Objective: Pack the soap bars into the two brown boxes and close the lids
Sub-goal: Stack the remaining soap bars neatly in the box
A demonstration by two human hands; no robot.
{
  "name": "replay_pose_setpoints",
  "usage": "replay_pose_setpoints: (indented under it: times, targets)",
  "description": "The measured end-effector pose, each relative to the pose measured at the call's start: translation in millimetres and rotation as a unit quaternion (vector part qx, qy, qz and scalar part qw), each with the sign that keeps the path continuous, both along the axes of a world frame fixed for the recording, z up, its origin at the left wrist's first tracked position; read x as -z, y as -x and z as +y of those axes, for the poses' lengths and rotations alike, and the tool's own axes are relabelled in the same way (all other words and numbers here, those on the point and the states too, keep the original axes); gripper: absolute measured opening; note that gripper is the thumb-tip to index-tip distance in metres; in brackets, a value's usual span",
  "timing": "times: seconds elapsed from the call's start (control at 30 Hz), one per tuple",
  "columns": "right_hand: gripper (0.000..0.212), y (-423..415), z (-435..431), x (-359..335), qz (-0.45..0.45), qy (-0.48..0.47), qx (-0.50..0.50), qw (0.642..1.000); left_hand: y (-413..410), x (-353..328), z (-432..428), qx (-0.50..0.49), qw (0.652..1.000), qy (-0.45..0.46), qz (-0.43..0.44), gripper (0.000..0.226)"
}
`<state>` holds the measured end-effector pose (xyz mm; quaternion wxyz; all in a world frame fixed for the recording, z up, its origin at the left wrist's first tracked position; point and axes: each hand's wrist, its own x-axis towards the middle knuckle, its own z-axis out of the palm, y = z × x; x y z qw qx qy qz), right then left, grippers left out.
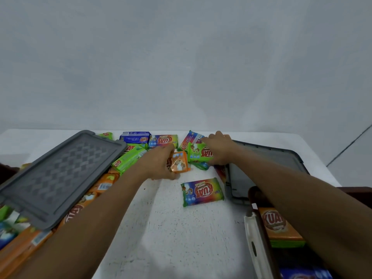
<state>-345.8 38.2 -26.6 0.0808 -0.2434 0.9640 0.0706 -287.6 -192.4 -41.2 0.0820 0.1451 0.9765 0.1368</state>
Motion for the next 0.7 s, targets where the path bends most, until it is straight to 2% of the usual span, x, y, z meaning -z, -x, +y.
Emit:
replay_pose_setpoints:
  times: [0.1,0.2,0.27,0.37,0.43,0.5,0.57,0.7]
  targets:
    - [0.081,-8.4,-4.4,-8.1,0.015,0.086,0.018,0.996,-8.5,-13.9,-1.1,-0.025,0.998,-0.057,0.021,0.079]
    - [0.072,-20.0,-10.1,-18.3,-0.040,0.274,0.095,0.956,-17.8,-29.4,1.8,-0.049,0.990,-0.128,0.043,0.074]
    - [0.066,-24.8,-8.8,-28.8,-0.092,0.413,0.162,0.892,-20.8,-38.7,3.9,-0.057,0.986,-0.148,0.055,0.067]
    - [0.058,-33.7,2.7,-47.3,-0.176,0.588,0.203,0.763,-28.8,-50.8,11.1,-0.071,0.986,-0.142,0.057,0.061]
    - [0.051,-40.6,14.7,-61.2,-0.218,0.653,0.200,0.697,-34.3,-57.8,18.3,-0.078,0.984,-0.151,0.055,0.057]
    - [0.042,-53.0,34.5,-74.0,-0.231,0.687,0.206,0.658,-44.4,-66.5,30.9,-0.081,0.982,-0.161,0.056,0.057]
    - [0.034,-66.9,58.7,-83.5,-0.227,0.698,0.217,0.643,-54.3,-75.7,46.4,-0.078,0.980,-0.174,0.060,0.055]
    - [0.036,-105.5,108.8,-96.5,-0.198,0.683,0.231,0.664,-76.8,-90.1,88.6,-0.071,0.975,-0.197,0.078,0.048]
